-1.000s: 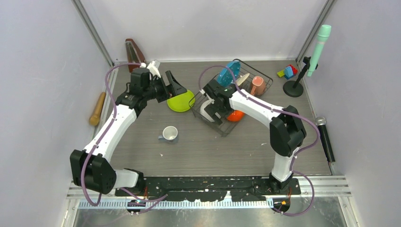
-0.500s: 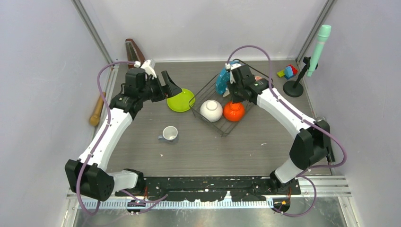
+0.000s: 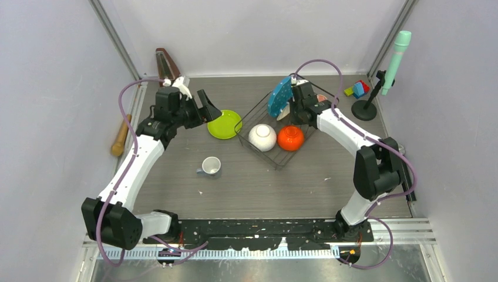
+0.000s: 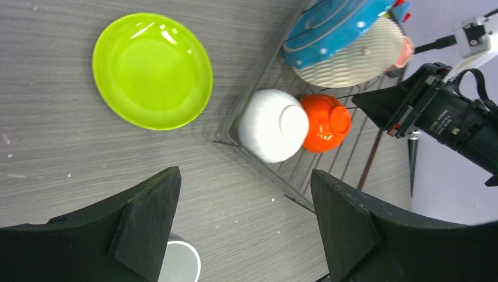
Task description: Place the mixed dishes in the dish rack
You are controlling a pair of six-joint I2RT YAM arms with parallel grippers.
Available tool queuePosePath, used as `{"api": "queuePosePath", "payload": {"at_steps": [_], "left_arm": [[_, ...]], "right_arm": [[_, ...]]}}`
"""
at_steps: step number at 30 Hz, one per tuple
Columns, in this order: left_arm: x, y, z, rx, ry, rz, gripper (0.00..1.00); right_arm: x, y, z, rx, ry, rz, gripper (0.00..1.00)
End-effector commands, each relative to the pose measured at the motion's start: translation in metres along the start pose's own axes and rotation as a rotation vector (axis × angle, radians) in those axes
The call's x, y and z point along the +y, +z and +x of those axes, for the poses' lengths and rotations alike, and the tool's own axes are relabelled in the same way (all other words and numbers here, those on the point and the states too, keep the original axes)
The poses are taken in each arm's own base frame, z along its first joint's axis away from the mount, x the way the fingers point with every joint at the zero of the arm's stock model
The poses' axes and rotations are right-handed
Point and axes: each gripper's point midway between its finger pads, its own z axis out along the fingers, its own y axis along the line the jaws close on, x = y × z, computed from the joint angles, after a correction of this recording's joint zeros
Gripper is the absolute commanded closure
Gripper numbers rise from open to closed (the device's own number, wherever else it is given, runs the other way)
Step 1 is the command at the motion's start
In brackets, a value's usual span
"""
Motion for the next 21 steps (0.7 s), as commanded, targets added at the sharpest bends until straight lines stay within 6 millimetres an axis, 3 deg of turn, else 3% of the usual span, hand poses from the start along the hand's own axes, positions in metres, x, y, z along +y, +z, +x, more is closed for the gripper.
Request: {"api": "queuePosePath", "payload": {"at_steps": [1,5,11,13,16,21], "left_arm": [[0.032,0.007,0.009,-0.015,-0.059,-0.096,0.16],[0.051,0.015,0.013,-0.027,-0.094,-0.165,0.15],[0.065,0.031,0.014,-0.031,-0.112,-0.209,0.14],[0.069,0.039,0.015,-0.028,-0.114,-0.213,0.14],[0.077,0.054,0.016,-0.016,-0.104,-0.227,0.13],[0.096,0.076,0.013,-0.002,-0.078,-0.244,0.13]], "right_arm": [[0.000,0.019,0.002,-0.026,0.053,0.011,0.83],[0.006,0.026,0.027,0.039,0.064,-0.022,0.84],[0.019,0.007,0.063,0.129,0.107,-0.126,0.84],[0.019,-0.001,0.065,0.126,0.123,-0.134,0.84],[0.011,-0.010,0.057,0.093,0.126,-0.101,0.82],[-0.011,-0.031,0.011,-0.052,0.169,-0.019,0.75]]}}
